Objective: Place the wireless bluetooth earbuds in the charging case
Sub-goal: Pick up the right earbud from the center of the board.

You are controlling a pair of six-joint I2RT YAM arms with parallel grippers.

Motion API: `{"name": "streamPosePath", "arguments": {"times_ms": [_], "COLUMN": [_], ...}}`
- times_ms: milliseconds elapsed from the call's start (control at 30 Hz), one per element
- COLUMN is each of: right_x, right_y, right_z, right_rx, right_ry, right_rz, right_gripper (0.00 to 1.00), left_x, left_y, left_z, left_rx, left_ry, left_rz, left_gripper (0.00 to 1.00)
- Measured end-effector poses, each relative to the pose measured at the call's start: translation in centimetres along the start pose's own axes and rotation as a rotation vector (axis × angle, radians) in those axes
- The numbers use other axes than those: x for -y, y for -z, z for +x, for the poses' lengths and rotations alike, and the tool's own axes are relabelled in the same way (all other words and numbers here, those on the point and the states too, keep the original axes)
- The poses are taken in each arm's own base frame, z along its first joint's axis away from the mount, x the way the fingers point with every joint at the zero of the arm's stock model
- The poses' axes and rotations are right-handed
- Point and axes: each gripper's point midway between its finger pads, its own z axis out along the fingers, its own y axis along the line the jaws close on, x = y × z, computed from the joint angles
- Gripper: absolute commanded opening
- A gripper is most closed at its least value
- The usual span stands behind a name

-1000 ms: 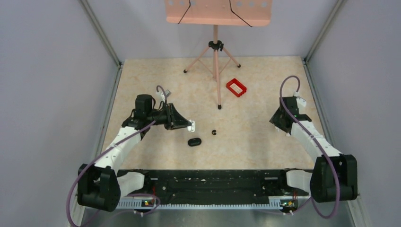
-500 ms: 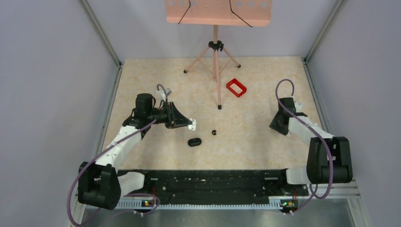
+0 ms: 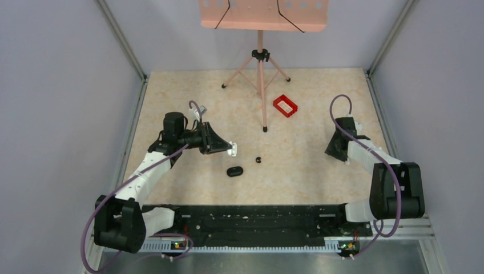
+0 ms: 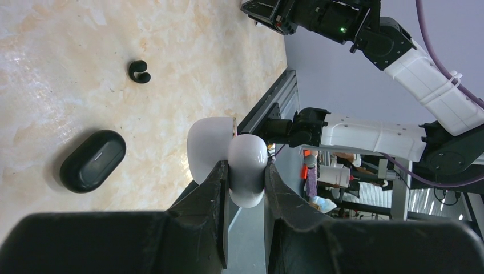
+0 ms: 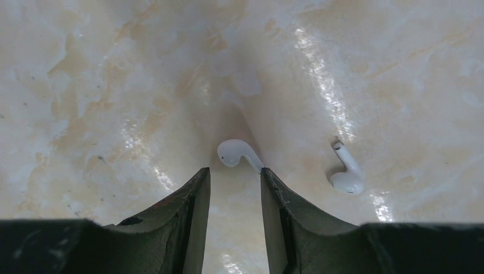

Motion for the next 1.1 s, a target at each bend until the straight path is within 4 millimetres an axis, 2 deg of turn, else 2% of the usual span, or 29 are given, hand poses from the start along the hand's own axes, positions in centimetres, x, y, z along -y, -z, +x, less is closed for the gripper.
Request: {"name": "streamPosePath", "arguments": {"times_ms": [100, 367, 467, 667, 833, 933, 1100], "right_x": [-0.8, -4.5, -5.0, -4.4, -3.7, -3.6, -3.0], "right_y": [-0.1, 0.6, 0.8, 1.3, 1.5, 1.0, -0.1], "right_z": [-0.1, 0.4, 0.3, -2.1, -4.2, -4.1, -2.6], "right_rx": [-0.001, -0.051, -0.055, 0.025, 0.07, 0.054, -0.012], "right_ry": [0.01, 0.035, 0.045, 0.071, 0.09, 0.095, 0.103], "right_rz": [-0.043, -0.252, -0.282, -0.231, -0.156, -0.137, -0.104], "right_gripper": [0.38, 0.37, 0.37, 0.37, 0.43, 0.45, 0.43], "left_x": [0.1, 0.2, 0.3, 0.4, 0.5, 0.5, 0.6], "left_y": [-0.1, -0.5, -0.6, -0.7, -0.9, -1.0, -1.1], "left_z": [0.0, 0.1, 0.0, -0.3, -0.3, -0.2, -0.4], "left_rx": [0.0, -0.012, -0.014, -0.01, -0.012, -0.017, -0.015], "left_ry": [0.0, 0.009, 0.008, 0.005, 0.006, 0.01, 0.011], "left_rz": [0.004, 0.007, 0.008, 0.005, 0.006, 0.005, 0.006], "left_gripper": [0.0, 0.0, 0.0, 0.0, 0.0, 0.0, 0.0]}}
